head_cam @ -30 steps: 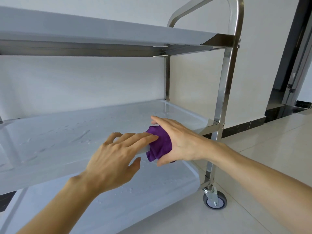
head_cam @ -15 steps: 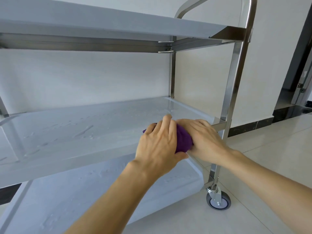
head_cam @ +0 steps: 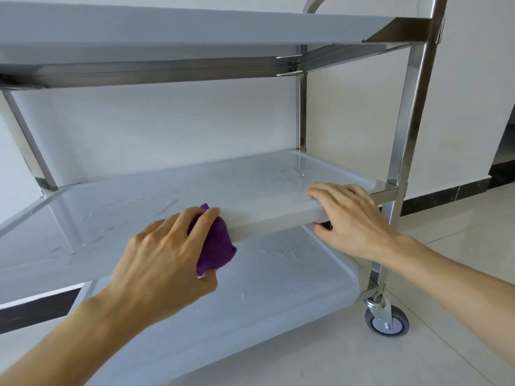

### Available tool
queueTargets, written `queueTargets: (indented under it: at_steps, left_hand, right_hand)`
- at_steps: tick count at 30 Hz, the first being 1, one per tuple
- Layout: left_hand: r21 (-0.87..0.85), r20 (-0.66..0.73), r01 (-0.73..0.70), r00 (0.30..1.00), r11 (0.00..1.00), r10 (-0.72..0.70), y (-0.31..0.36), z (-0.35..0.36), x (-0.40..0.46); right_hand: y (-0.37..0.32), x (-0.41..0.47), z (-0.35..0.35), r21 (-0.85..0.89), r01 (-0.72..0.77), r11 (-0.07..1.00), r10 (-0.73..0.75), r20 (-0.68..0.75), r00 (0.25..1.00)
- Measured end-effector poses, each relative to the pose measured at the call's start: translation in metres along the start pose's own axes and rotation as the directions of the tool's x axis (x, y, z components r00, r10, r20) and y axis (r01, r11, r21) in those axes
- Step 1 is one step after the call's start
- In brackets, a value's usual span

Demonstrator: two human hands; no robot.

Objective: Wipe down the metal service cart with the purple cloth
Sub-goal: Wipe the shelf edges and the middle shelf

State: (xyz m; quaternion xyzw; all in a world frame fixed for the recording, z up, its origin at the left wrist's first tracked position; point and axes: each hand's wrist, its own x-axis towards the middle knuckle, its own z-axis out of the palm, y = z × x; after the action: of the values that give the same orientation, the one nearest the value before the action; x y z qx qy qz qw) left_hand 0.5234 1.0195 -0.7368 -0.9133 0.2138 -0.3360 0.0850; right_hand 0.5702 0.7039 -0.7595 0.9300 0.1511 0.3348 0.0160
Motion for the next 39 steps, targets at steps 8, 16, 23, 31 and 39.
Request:
queueTargets:
  at_steps: [8, 16, 23, 31, 39]
  left_hand:
    - [-0.02, 0.079, 0.03, 0.996, 0.999, -0.029, 0.046, 0.012, 0.03]
    - [-0.018, -0.117, -0.071, 0.991, 0.997, 0.068, 0.02, 0.022, 0.019]
    - [0.076, -0.23, -0.041, 0.971, 0.996, 0.058, -0.108, 0.015, -0.068]
    - [0.028, -0.148, 0.129, 0.981, 0.991, -0.124, -0.119, 0.003, -0.086]
    - [-0.011, -0.15, 0.031, 0.988, 0.999, -0.032, -0.049, 0.011, -0.032]
  right_hand:
    - [-0.08, 0.042, 0.0, -0.018, 0.142, 0.99, -0.139, 0.103, 0.985]
    - [-0.071, 0.035, 0.008, 0.11, 0.191, 0.975, -0.169, -0.183, 0.969]
    - [-0.07, 0.035, 0.015, 0.155, 0.169, 0.973, -0.134, -0.217, 0.967]
    - [-0.103, 0.04, 0.0, 0.047, 0.123, 0.991, -0.121, -0.052, 0.991]
    - [-0.16, 0.064, 0.002, 0.061, 0.217, 0.974, -0.221, 0.058, 0.974]
